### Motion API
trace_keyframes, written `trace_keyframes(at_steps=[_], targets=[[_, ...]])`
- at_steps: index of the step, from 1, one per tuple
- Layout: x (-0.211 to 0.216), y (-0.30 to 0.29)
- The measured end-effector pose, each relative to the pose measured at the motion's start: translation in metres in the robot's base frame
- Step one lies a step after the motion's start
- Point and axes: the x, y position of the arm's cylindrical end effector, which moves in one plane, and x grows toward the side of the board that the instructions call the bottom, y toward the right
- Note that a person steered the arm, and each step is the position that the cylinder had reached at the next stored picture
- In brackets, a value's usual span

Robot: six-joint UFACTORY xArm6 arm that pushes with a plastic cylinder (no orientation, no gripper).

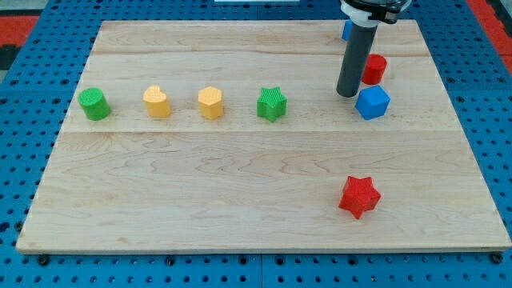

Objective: Move the red star towards the center right

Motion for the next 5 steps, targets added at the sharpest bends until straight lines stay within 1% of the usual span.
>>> trace_keyframes(at_steps=[1, 2, 3, 4, 5], targets=[[0.109, -0.011], [0.145, -0.089], [0.181, -0.086], [0.191, -0.013], [0.190, 0.008]])
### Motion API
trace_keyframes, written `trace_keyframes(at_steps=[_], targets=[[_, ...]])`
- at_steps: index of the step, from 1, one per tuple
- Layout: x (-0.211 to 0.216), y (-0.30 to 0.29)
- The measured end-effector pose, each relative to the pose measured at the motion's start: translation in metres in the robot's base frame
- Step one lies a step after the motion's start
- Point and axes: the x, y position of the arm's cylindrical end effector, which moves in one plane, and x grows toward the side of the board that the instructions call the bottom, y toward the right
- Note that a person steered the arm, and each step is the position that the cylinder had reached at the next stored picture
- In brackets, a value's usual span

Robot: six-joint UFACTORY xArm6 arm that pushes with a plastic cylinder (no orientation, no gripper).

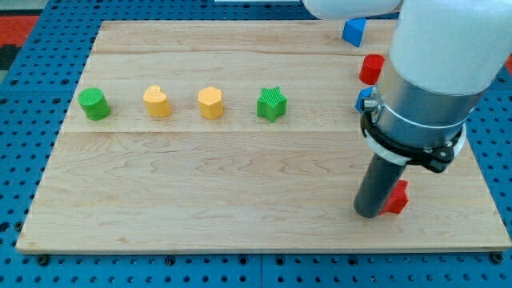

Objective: Move the red star towards the center right

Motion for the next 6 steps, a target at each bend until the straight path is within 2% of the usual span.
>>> trace_keyframes(at_steps=[1, 2, 3, 5, 6], targets=[[-0.013, 0.019], [0.007, 0.063], [0.019, 0.076], [-0.057, 0.055], [-0.018, 0.075]])
